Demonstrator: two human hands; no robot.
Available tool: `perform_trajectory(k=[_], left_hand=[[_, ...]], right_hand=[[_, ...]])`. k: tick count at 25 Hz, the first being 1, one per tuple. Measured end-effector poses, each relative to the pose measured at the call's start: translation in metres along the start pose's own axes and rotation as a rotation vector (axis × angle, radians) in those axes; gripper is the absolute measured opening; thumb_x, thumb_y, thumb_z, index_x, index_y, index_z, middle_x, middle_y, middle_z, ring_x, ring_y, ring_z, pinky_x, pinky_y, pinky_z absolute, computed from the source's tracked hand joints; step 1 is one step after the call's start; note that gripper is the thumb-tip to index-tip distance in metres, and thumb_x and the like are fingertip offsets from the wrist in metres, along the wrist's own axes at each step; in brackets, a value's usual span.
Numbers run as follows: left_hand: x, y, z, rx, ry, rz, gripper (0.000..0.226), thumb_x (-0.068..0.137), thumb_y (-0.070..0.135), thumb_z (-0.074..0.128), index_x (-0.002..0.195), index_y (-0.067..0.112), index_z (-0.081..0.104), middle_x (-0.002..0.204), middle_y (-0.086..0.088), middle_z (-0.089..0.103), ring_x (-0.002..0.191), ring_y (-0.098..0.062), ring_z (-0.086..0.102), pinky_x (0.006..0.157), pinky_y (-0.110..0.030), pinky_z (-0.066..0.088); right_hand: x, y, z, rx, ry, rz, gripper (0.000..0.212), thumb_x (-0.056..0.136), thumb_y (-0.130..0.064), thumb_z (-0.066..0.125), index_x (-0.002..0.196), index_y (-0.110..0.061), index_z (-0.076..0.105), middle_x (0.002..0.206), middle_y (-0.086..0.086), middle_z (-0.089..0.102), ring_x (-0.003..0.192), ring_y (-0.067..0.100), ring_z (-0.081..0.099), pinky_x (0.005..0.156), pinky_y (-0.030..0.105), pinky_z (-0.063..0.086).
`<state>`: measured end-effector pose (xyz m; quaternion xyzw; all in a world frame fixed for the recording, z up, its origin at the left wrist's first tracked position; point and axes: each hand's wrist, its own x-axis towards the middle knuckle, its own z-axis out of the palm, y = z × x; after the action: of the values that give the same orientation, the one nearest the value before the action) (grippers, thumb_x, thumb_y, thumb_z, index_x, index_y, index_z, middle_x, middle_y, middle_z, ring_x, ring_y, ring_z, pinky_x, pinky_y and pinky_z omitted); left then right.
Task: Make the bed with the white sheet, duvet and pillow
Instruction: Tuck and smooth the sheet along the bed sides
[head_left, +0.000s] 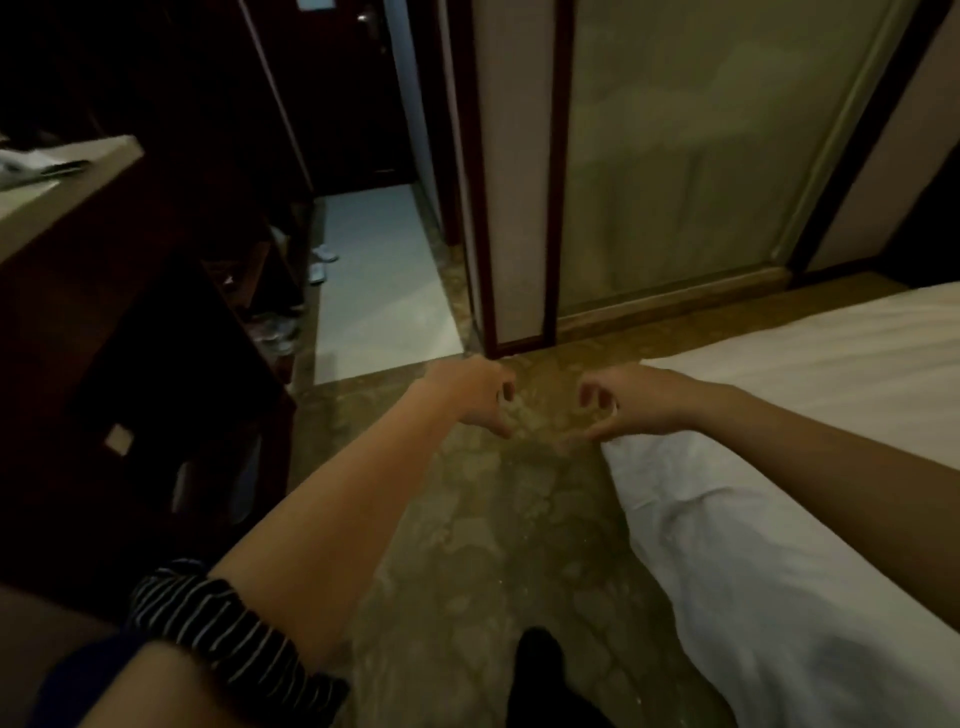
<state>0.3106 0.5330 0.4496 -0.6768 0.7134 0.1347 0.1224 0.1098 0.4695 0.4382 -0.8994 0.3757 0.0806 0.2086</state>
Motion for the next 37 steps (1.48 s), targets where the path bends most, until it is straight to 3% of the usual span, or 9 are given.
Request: perform_trajectory(k=[6, 14, 19, 23, 26, 28, 31, 35, 37], left_hand=[[0.150, -0.080, -0.076, 0.026, 0.022, 0.043, 0.054, 0.080, 0.051, 0.068, 0.125, 0.024, 0.053, 0.118, 0.003, 0.059, 0.105, -0.018, 0.056, 0.091, -0.038, 0.048], [0.369, -0.172, -0.143, 0.087, -0.006, 0.165, 0.053, 0.080, 0.054, 0.066, 0.123, 0.026, 0.053, 0.111, 0.006, 0.058, 0.102, -0.017, 0.056, 0.076, -0.032, 0.045], [0.532, -0.194, -0.206, 0.188, -0.029, 0.341, 0.054, 0.081, 0.054, 0.065, 0.126, 0.026, 0.051, 0.118, 0.004, 0.057, 0.106, -0.018, 0.055, 0.088, -0.038, 0.049], [0.641, -0.160, -0.261, 0.200, -0.033, 0.541, 0.052, 0.081, 0.053, 0.066, 0.124, 0.027, 0.053, 0.117, 0.006, 0.057, 0.108, -0.017, 0.054, 0.086, -0.035, 0.047], [0.718, -0.116, -0.278, 0.248, -0.052, 0.667, 0.049, 0.081, 0.050, 0.068, 0.122, 0.028, 0.054, 0.121, 0.005, 0.056, 0.111, -0.017, 0.053, 0.088, -0.035, 0.045], [0.773, -0.081, -0.286, 0.260, -0.071, 0.724, 0.049, 0.081, 0.047, 0.069, 0.123, 0.026, 0.054, 0.124, 0.004, 0.055, 0.113, -0.018, 0.053, 0.091, -0.037, 0.045], [0.845, -0.027, -0.303, 0.323, -0.096, 0.784, 0.050, 0.080, 0.046, 0.070, 0.122, 0.025, 0.055, 0.125, 0.003, 0.055, 0.114, -0.019, 0.053, 0.091, -0.037, 0.044], [0.941, 0.059, -0.347, 0.331, -0.094, 0.836, 0.049, 0.079, 0.046, 0.071, 0.121, 0.025, 0.055, 0.124, 0.002, 0.056, 0.114, -0.021, 0.053, 0.093, -0.038, 0.044], [0.981, 0.105, -0.368, 0.327, -0.086, 0.905, 0.051, 0.079, 0.047, 0.071, 0.122, 0.026, 0.055, 0.124, 0.002, 0.056, 0.115, -0.021, 0.053, 0.092, -0.037, 0.045]], right_hand=[[0.136, 0.064, -0.082, -0.016, 0.049, 0.092, 0.040, 0.084, -0.037, 0.069, 0.118, -0.023, 0.053, 0.112, -0.003, 0.056, 0.098, 0.015, 0.054, 0.079, 0.028, 0.049], [0.326, 0.130, -0.156, 0.028, 0.049, 0.160, 0.036, 0.085, -0.035, 0.067, 0.116, -0.022, 0.053, 0.107, -0.005, 0.053, 0.095, 0.013, 0.052, 0.072, 0.023, 0.045], [0.422, 0.202, -0.207, 0.131, 0.109, 0.359, 0.030, 0.083, -0.038, 0.068, 0.107, -0.029, 0.051, 0.106, -0.008, 0.053, 0.095, 0.011, 0.053, 0.080, 0.028, 0.049], [0.449, 0.272, -0.248, 0.246, 0.196, 0.547, 0.029, 0.083, -0.040, 0.068, 0.101, -0.033, 0.047, 0.097, -0.010, 0.052, 0.086, 0.009, 0.051, 0.066, 0.023, 0.041], [0.462, 0.338, -0.261, 0.325, 0.207, 0.641, 0.034, 0.084, -0.039, 0.068, 0.112, -0.026, 0.052, 0.104, -0.007, 0.055, 0.095, 0.013, 0.053, 0.078, 0.026, 0.047], [0.475, 0.393, -0.270, 0.395, 0.202, 0.698, 0.036, 0.083, -0.036, 0.070, 0.113, -0.025, 0.054, 0.110, -0.001, 0.057, 0.100, 0.018, 0.056, 0.088, 0.034, 0.050], [0.484, 0.472, -0.293, 0.398, 0.199, 0.772, 0.038, 0.085, -0.030, 0.068, 0.119, -0.024, 0.054, 0.116, 0.004, 0.057, 0.108, 0.025, 0.056, 0.094, 0.037, 0.048], [0.472, 0.567, -0.347, 0.451, 0.284, 0.775, 0.033, 0.089, -0.024, 0.063, 0.118, -0.010, 0.056, 0.111, 0.006, 0.058, 0.103, 0.021, 0.056, 0.092, 0.034, 0.047], [0.468, 0.612, -0.367, 0.414, 0.244, 0.846, 0.035, 0.091, -0.028, 0.060, 0.122, -0.012, 0.054, 0.111, 0.005, 0.057, 0.100, 0.017, 0.054, 0.088, 0.030, 0.046]])
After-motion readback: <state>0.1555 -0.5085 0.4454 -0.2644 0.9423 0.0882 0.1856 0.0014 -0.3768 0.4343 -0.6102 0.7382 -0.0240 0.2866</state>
